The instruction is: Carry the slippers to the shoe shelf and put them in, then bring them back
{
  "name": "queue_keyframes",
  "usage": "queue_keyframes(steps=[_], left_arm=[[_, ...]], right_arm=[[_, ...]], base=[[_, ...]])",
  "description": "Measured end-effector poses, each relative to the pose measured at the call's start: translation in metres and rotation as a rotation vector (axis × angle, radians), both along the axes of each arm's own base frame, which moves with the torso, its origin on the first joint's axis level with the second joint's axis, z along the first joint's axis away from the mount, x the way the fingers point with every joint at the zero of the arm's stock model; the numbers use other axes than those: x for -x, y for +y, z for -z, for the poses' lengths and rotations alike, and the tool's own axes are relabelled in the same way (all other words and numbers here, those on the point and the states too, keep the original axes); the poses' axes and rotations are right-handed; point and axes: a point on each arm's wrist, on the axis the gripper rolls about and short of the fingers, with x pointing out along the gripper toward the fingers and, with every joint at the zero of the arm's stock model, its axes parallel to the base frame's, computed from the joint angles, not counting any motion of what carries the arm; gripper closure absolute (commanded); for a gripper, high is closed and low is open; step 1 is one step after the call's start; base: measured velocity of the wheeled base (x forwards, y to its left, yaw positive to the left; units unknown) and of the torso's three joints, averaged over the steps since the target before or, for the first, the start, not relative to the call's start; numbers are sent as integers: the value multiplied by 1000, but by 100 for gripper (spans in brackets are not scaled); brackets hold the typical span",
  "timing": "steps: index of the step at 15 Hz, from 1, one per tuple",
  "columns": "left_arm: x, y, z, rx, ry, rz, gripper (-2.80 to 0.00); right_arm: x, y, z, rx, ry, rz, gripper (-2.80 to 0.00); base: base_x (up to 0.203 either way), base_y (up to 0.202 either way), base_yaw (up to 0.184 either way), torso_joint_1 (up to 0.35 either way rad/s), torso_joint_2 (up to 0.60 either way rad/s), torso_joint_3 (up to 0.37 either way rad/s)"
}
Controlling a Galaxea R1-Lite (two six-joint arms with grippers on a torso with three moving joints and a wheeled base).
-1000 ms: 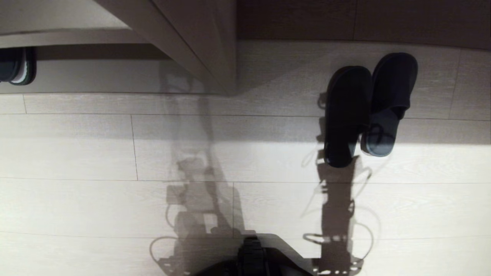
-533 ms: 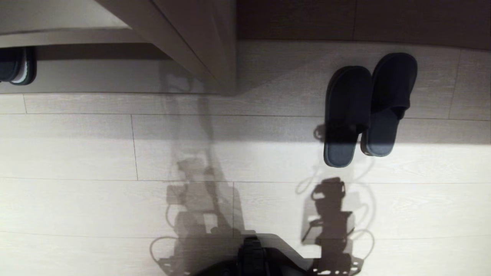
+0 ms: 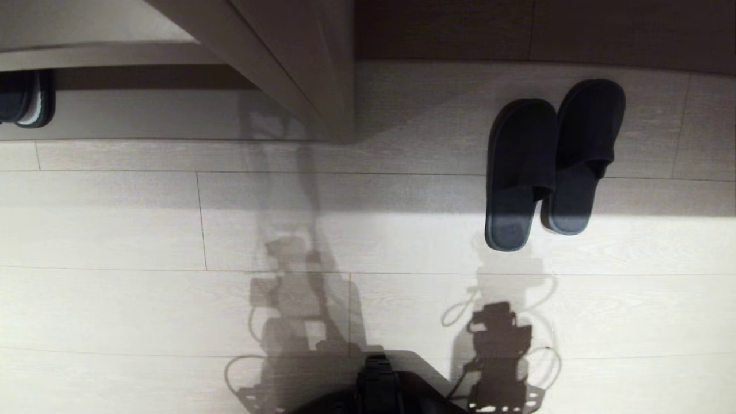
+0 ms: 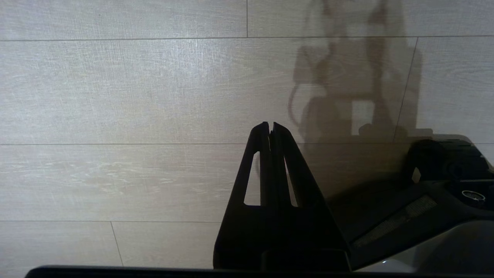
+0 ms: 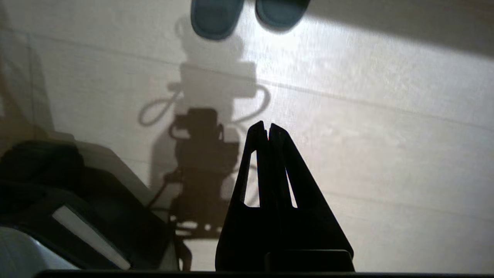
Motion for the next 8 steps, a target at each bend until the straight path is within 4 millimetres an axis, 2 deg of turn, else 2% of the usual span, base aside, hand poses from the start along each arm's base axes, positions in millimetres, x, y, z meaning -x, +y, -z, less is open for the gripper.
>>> queue_keyframes(steps=[3, 8], left_arm=[[0, 0, 0, 3, 0, 0, 0], [0, 0, 0, 6, 0, -1, 0]], right_arm=[[3, 0, 13, -23, 73, 10, 0], [4, 0, 17, -32, 93, 10, 0]], base=[[0, 0, 0, 1, 1, 71], [0, 0, 0, 2, 1, 187]])
